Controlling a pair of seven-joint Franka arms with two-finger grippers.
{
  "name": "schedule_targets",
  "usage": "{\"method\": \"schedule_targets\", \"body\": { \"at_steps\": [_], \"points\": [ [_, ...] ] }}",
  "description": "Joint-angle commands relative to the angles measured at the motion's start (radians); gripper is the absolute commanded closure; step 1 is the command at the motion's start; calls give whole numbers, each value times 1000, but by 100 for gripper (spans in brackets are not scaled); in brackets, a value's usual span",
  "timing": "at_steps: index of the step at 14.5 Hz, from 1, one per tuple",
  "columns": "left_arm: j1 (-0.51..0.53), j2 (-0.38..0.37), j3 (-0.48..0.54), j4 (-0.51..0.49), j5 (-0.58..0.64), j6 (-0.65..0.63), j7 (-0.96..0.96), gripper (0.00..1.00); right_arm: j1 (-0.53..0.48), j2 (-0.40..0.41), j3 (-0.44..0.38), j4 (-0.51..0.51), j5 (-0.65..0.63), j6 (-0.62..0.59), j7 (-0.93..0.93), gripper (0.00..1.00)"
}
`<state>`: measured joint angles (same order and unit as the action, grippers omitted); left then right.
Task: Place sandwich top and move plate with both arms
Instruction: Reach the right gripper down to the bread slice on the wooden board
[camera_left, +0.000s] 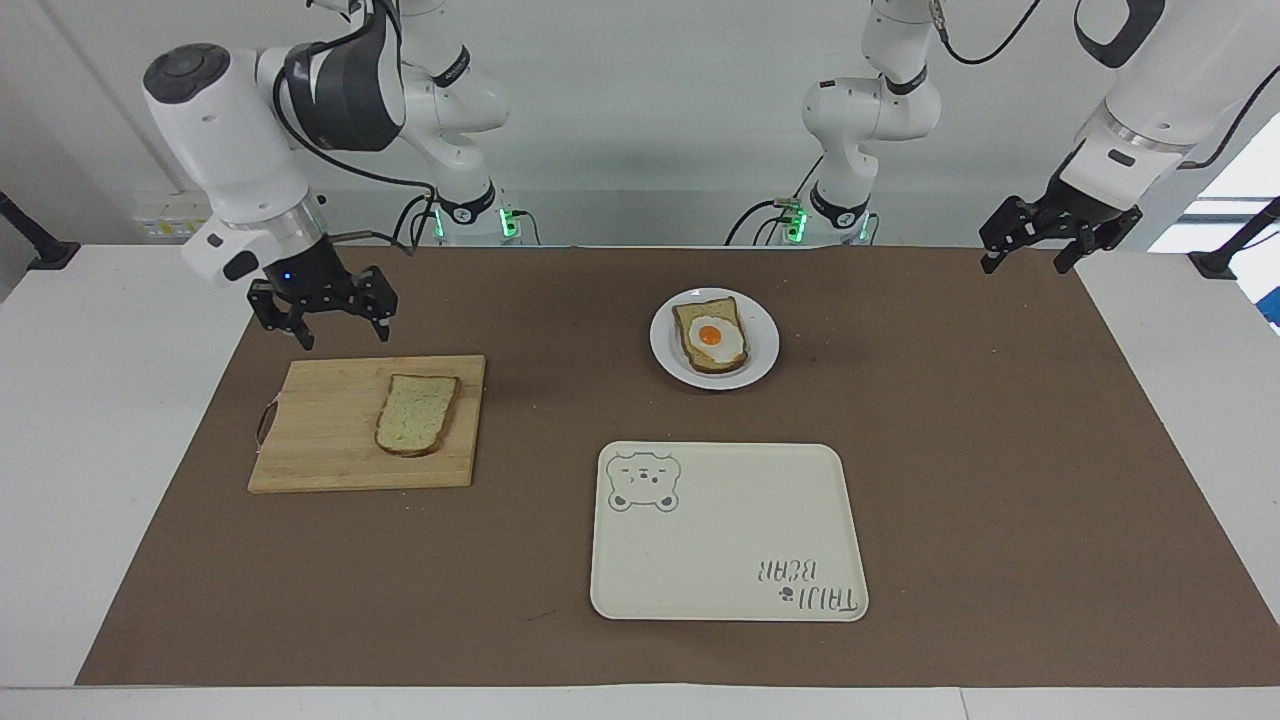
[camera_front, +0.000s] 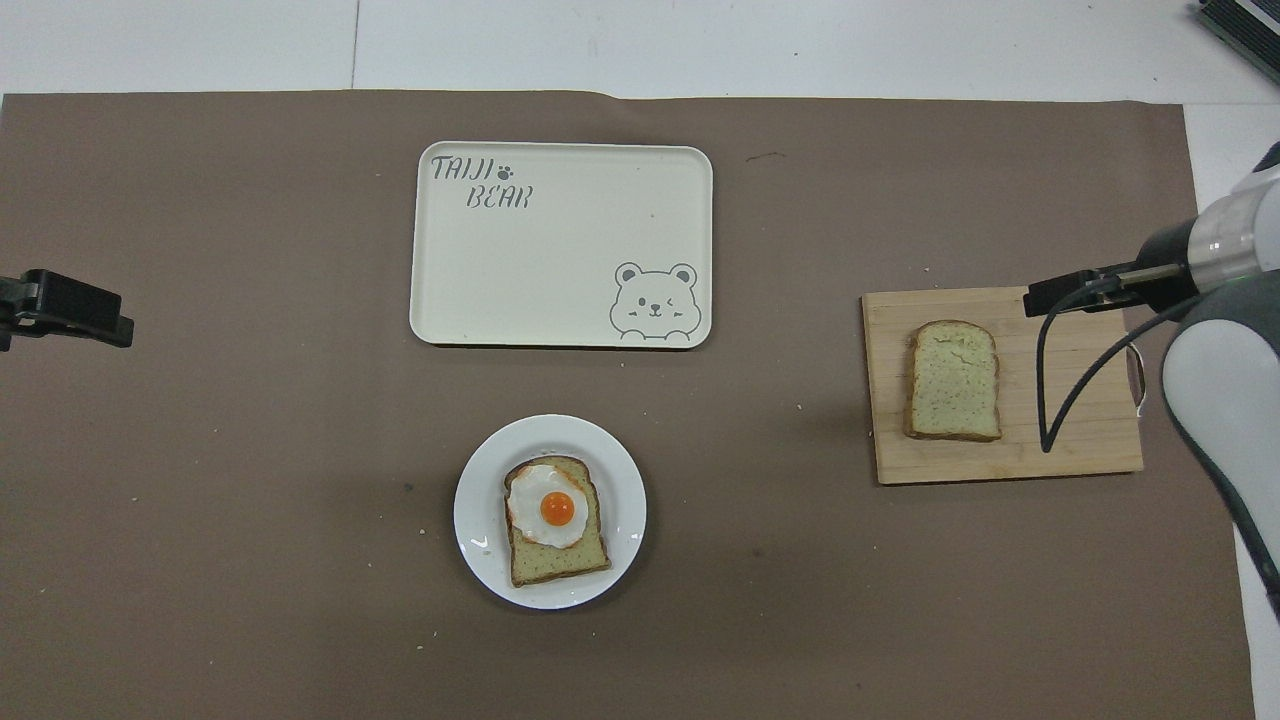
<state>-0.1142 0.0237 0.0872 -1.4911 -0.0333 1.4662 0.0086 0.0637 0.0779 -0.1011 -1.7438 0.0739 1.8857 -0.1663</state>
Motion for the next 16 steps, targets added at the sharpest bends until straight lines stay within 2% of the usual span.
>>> {"method": "schedule_targets", "body": {
  "at_steps": [1, 9, 13, 16],
  "points": [
    [-1, -1, 2, 5, 12, -7, -9, 0, -42, 77, 8, 0, 70, 70, -90, 0],
    [-1, -1, 2, 5, 12, -7, -9, 0, -50, 118, 8, -238, 73, 314, -171, 0],
    [-1, -1, 2, 5, 12, -7, -9, 0, -68, 128, 8, -281, 79, 334, -202, 0],
    [-1, -1, 2, 5, 12, -7, -9, 0, -91, 174, 8, -293, 191, 355, -261, 0]
  ]
}}
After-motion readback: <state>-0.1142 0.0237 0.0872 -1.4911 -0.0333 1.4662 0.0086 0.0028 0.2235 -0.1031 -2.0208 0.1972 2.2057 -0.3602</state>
